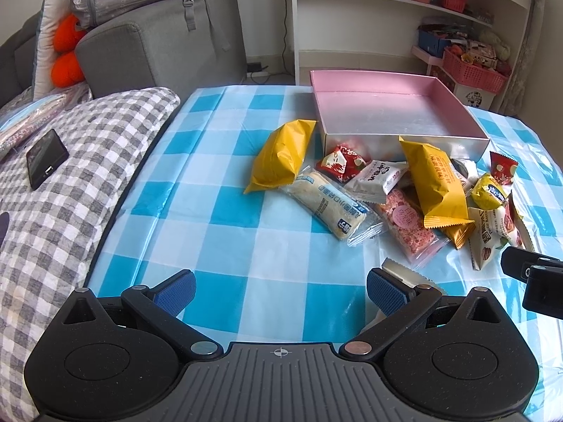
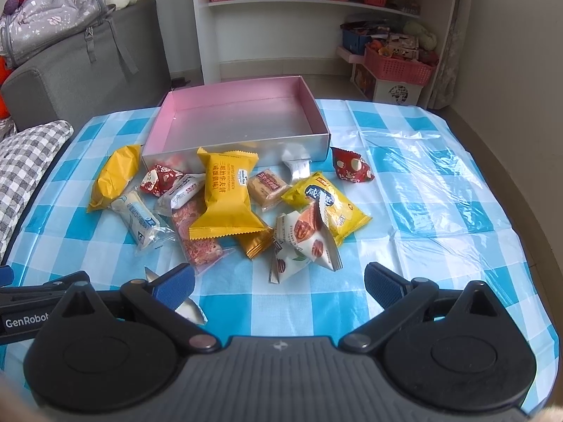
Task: Organize snacks
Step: 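Move both tools toward the snack pile beside the pink box, then grasp a yellow pastry packet with each tool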
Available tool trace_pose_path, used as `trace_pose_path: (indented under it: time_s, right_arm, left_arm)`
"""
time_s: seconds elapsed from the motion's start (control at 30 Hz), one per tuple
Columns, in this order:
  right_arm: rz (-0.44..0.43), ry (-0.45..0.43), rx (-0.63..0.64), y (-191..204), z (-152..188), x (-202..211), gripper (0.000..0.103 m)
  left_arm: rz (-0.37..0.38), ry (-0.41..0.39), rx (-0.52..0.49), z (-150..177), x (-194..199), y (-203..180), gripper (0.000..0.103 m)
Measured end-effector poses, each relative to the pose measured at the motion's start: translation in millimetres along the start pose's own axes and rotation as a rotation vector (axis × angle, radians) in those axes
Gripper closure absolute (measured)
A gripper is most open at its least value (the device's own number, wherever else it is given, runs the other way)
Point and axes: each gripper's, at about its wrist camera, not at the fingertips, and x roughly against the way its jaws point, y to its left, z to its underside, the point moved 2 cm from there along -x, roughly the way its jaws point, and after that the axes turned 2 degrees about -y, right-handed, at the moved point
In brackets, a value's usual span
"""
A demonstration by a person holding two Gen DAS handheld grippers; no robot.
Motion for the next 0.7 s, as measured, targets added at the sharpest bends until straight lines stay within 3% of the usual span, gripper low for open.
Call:
trace_pose_path:
  time_s: [0.7]
  right_arm:
    - [-0.029, 0.031, -0.003, -0.6, -5.4, -9.4, 0.0]
  left_arm:
    - [-0.038, -0.014, -0.029, -4.1, -4.8, 2.3, 0.0]
